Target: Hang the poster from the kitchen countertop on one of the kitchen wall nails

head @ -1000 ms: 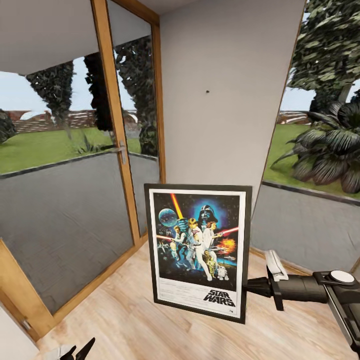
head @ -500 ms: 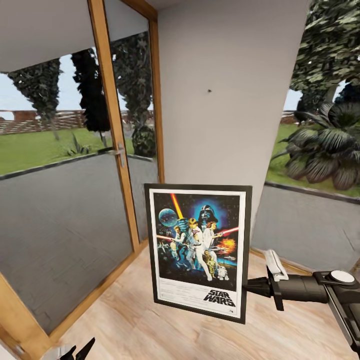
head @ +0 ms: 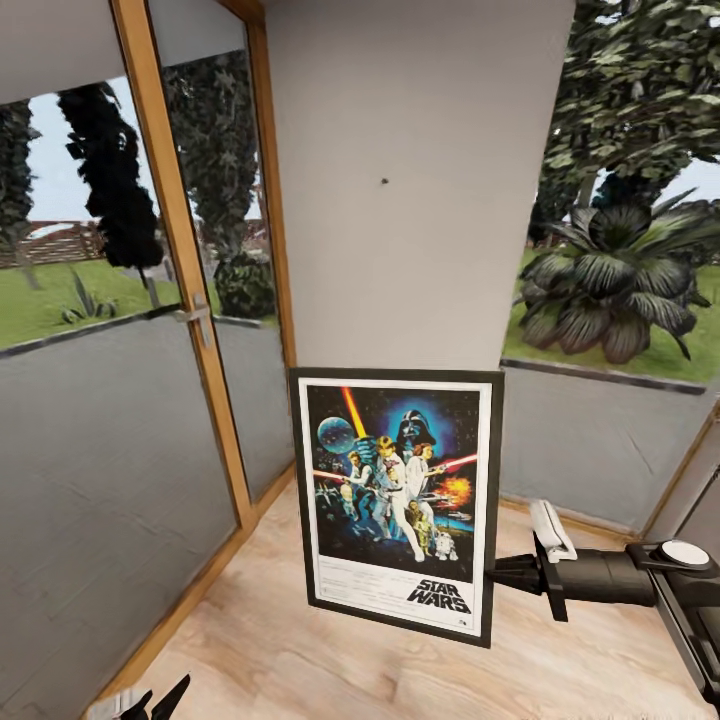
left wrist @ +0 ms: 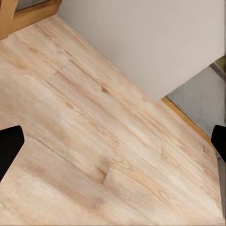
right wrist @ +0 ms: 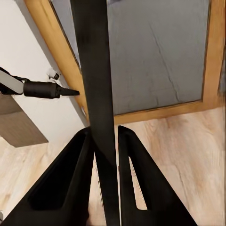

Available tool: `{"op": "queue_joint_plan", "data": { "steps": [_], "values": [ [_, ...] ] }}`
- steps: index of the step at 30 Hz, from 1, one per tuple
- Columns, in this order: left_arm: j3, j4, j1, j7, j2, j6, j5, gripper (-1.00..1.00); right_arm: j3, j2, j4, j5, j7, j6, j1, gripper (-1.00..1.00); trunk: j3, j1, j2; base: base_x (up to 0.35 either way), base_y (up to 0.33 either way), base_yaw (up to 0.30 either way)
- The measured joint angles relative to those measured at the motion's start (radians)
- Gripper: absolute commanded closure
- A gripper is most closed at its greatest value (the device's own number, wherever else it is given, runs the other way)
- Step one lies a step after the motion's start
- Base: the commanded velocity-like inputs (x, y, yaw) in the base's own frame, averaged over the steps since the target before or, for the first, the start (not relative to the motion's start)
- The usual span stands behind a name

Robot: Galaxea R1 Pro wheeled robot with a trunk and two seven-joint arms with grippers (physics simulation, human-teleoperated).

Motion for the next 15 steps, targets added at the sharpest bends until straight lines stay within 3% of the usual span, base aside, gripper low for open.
{"op": "queue_joint_plan", "data": {
  "steps": [15],
  "values": [
    [0.000,-0.001,0.000,0.000,0.000,0.001,0.000,-1.00,0.000,0.000,0.000,0.000,0.000,0.000,0.000,1.00,0.000,0.000,0.000,0.173,0.277,-0.297]
  ]
}}
